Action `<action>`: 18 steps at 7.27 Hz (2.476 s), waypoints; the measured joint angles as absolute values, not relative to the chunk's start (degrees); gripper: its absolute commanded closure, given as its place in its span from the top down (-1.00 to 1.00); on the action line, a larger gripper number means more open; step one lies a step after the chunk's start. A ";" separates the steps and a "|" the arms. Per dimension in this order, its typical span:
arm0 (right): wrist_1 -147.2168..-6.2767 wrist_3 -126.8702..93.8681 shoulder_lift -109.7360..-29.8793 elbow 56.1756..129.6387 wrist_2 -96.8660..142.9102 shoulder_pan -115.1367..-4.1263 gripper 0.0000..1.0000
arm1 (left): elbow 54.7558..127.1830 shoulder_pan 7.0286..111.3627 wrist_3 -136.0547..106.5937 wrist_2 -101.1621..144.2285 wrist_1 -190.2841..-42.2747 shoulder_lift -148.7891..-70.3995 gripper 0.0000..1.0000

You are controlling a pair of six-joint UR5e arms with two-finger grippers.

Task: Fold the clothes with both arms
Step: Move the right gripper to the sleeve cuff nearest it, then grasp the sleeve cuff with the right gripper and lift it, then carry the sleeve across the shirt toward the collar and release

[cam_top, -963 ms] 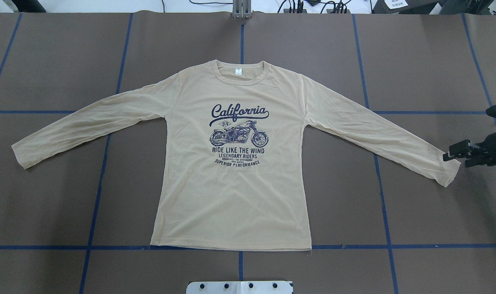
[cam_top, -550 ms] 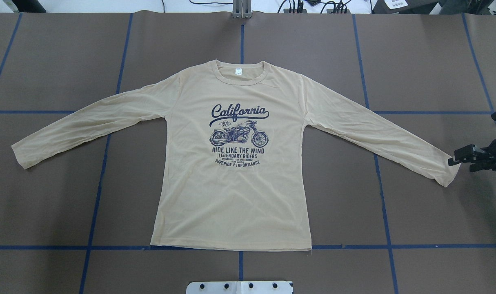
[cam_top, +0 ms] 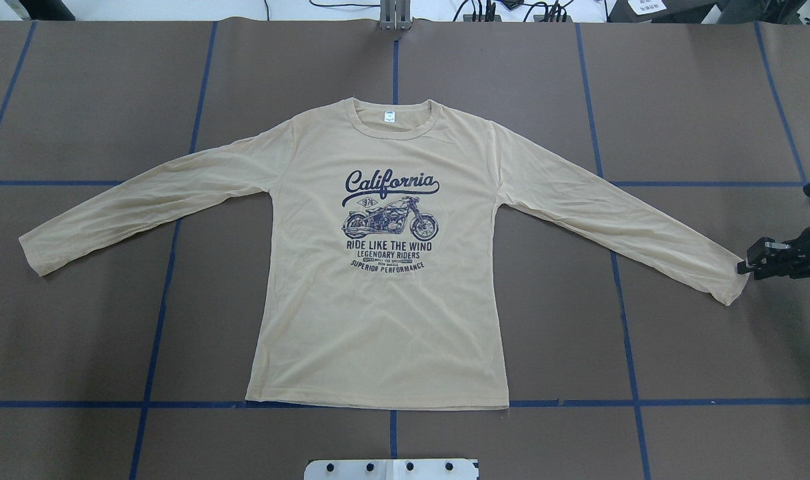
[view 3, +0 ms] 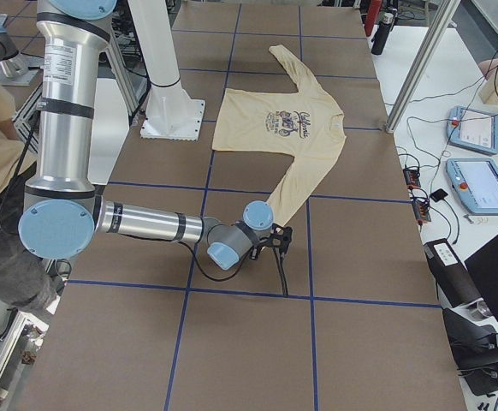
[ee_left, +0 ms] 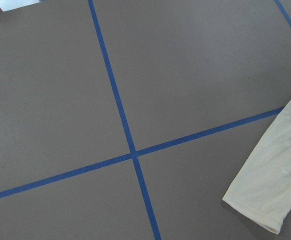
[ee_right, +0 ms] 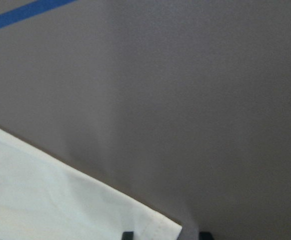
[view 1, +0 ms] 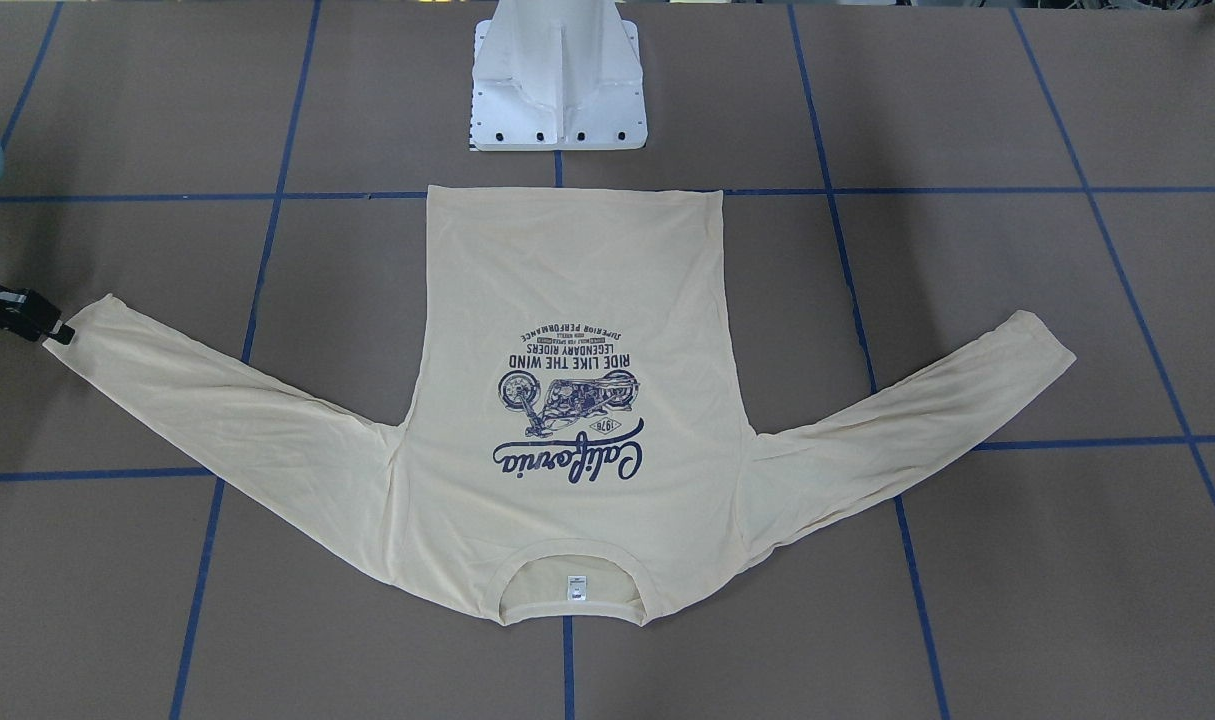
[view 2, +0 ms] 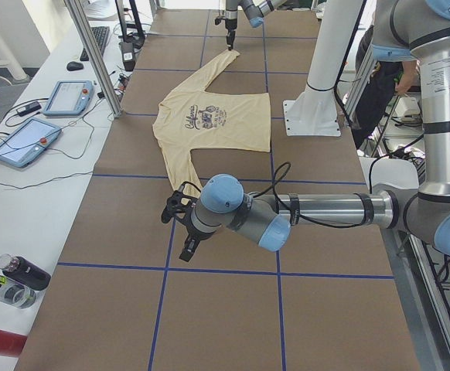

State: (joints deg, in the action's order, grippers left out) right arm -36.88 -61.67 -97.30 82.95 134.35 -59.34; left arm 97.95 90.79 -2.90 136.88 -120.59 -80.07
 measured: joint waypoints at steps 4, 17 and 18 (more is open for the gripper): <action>-37.27 -62.79 -96.65 84.83 136.15 -60.86 -1.00 | 97.74 90.79 -2.66 136.86 -120.81 -80.07 1.00; -63.26 -93.57 -34.48 76.98 111.06 -42.67 -1.00 | 97.83 90.79 -3.14 136.84 -123.49 -80.25 1.00; -63.23 -91.27 -31.53 75.55 107.86 -40.41 -1.00 | 97.82 90.79 -3.10 136.83 -123.49 -80.25 1.00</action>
